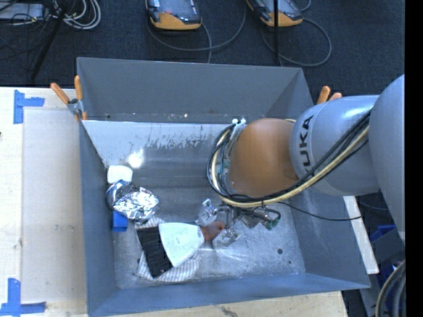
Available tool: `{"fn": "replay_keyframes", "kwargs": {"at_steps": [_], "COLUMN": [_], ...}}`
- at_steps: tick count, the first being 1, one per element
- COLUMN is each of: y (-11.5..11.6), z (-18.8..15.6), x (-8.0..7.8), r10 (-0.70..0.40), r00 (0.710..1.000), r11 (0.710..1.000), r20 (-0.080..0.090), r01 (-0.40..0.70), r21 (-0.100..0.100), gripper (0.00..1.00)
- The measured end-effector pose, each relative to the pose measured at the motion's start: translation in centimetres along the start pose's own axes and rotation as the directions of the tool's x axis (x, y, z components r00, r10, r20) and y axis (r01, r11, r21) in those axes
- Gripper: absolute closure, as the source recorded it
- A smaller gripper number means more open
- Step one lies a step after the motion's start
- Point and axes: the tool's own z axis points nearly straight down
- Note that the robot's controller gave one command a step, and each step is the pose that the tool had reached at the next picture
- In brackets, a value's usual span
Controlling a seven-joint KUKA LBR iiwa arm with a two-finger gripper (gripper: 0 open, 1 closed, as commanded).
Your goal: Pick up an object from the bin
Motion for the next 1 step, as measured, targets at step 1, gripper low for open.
{"fn": "replay_keyframes", "kwargs": {"at_steps": [1], "y": [1.04], "z": [-14.30], "x": [-0.74], "r10": [0.012], "r00": [1.000], "r11": [1.000], "r20": [0.015], "r01": [-0.012], "r21": [0.001], "gripper": [1.00]}}
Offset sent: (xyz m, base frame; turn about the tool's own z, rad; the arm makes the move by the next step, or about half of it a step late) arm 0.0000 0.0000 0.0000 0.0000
